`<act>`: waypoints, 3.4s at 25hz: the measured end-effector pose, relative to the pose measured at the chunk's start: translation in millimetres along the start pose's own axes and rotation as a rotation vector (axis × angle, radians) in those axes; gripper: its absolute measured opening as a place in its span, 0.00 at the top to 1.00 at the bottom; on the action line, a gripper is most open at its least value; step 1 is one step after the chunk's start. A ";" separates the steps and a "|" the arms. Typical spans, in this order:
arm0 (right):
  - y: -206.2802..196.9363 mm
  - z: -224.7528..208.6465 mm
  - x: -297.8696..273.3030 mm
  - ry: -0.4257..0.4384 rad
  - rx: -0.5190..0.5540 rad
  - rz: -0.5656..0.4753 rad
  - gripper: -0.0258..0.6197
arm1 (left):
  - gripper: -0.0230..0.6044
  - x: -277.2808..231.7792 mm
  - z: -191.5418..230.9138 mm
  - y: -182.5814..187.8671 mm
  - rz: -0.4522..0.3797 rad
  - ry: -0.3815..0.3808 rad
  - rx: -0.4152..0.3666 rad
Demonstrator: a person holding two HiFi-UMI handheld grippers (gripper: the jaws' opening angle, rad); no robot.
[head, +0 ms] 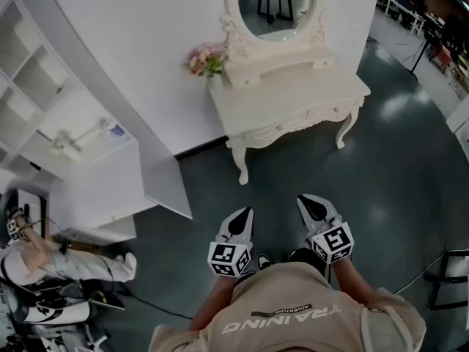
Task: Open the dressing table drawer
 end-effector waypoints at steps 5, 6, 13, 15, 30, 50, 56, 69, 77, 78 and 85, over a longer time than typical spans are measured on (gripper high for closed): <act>10.3 -1.8 1.7 -0.028 -0.024 -0.028 0.96 | 0.93 0.6 4.4 4.0 -0.008 0.014 -0.004; 10.5 -1.6 4.5 -0.030 -0.020 -0.028 0.96 | 0.93 0.8 4.1 3.1 -0.012 0.017 -0.002; 6.7 1.0 17.1 -0.021 -0.014 -0.004 0.96 | 0.93 8.7 -6.6 -8.2 -0.019 0.007 0.025; 15.3 7.1 14.4 -0.011 -0.008 -0.018 0.96 | 0.93 9.3 -5.0 -13.1 -0.005 0.003 0.034; -0.8 -19.6 -12.7 -0.005 -0.094 0.032 0.96 | 0.93 -27.6 15.9 -30.4 0.104 0.039 0.057; 6.7 -165.0 -150.0 0.113 -0.047 -0.051 0.96 | 0.93 -203.3 52.2 27.2 0.118 0.039 -0.110; 3.7 -180.6 -175.4 0.167 -0.076 -0.039 0.96 | 0.93 -211.4 70.6 27.2 0.144 0.113 -0.088; -28.1 -211.5 -201.8 0.080 -0.143 0.042 0.96 | 0.93 -264.6 102.0 10.0 0.191 0.061 -0.020; -2.4 -232.1 -264.3 0.056 -0.085 0.043 0.96 | 0.93 -323.6 140.2 47.9 0.098 -0.003 -0.011; 2.5 -231.5 -274.7 0.053 -0.083 0.034 0.96 | 0.93 -326.6 147.7 51.7 0.091 -0.003 -0.012; 17.2 -222.5 -336.3 0.047 -0.046 0.014 0.96 | 0.93 -347.0 208.5 65.4 0.057 0.012 0.007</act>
Point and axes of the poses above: the fingertips, and each gripper's own axes: x backward along the fingers, z to its left, y out of its top, the point moved 2 cm from there along x, backward along the fingers, and after that the axes turned 11 degrees about -z, right-handed, at the moved point
